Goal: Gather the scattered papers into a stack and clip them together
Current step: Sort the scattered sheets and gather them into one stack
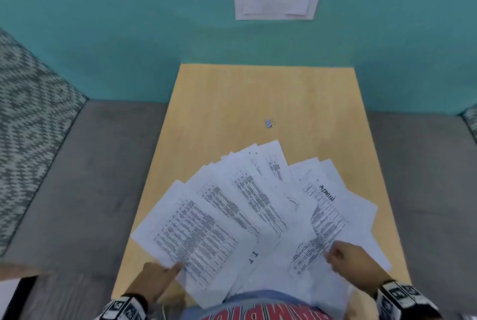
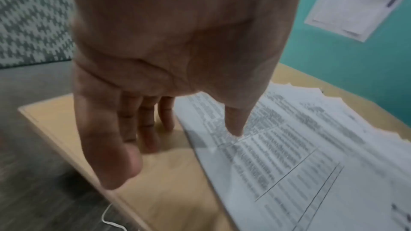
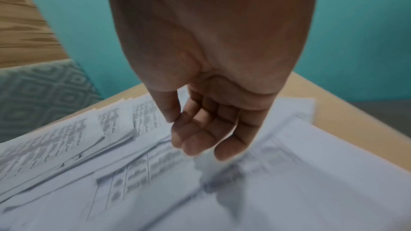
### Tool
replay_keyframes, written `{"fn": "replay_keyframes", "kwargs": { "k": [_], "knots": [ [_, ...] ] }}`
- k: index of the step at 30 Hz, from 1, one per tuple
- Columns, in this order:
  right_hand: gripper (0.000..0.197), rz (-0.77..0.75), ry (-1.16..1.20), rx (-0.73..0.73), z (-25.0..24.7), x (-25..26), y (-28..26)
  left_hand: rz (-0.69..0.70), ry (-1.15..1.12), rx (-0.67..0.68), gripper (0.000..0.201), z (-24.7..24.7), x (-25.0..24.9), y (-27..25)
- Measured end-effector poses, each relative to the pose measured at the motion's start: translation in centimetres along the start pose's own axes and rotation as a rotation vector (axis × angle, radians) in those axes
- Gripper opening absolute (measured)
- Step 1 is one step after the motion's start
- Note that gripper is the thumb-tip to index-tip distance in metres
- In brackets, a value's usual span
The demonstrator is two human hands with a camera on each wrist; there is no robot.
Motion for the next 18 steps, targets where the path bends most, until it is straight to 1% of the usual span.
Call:
{"fn": "replay_keyframes", "kwargs": {
  "k": [1,3,4,5,6,8,10,12,14,16,17,18],
  "knots": [
    [0.031,-0.068,-0.053,-0.028,-0.3,0.9,1.4,0.027,-0.034,-0.010,0.069,0.0,-0.1,0.4],
    [0.019,-0.152,-0.168,-0.093,-1.0,3.3,3.6,0.012,-0.035,-0.025,0.057,0.0,-0.9,0.3],
    [0.013,-0.203,-0.176,-0.117,-1.3,4.8,4.6,0.017,0.000,-0.054,0.062,0.1,-1.1,0.0],
    [0.026,-0.240,-0.206,-0.149,-1.4,6.1,5.9,0.031,0.073,-0.092,0.073,0.2,-1.4,-0.2],
    [0.044,-0.266,-0.238,-0.186,-1.3,7.3,7.1,0.052,0.148,-0.119,0.082,0.4,-1.8,-0.5],
    [0.073,-0.238,-0.281,-0.246,-1.6,9.4,9.0,0.103,0.229,-0.149,0.085,0.9,-2.2,-0.6],
    [0.094,-0.178,-0.292,-0.260,-2.1,11.1,10.6,0.143,0.266,-0.135,0.087,1.3,-2.8,-0.9],
    [0.107,-0.127,-0.288,-0.234,-2.1,12.5,11.8,0.163,0.305,-0.130,0.089,1.6,-3.1,-0.8],
    [0.113,-0.108,-0.298,-0.226,-1.8,13.6,12.5,0.189,0.288,-0.123,0.086,1.4,-3.4,-1.0],
    [0.120,-0.105,-0.210,-0.232,-1.3,14.2,13.0,0.189,0.166,-0.187,0.080,1.3,-3.4,-0.9],
    [0.124,-0.097,-0.140,-0.229,-1.1,14.4,13.3,0.171,0.061,-0.233,0.080,1.1,-3.2,-0.7],
    [0.127,-0.084,-0.076,-0.216,-0.9,14.7,13.5,0.124,-0.070,-0.267,0.081,0.9,-3.0,-0.5]
  ]
}}
Point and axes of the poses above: each hand's wrist, its own y-axis towards the middle knuckle, its own z-axis out of the palm, x = y × z, the point moved 2 cm from there along y, towards the middle knuckle, and after that the axes turned 6 degrees about x, right-handed, at the moved point
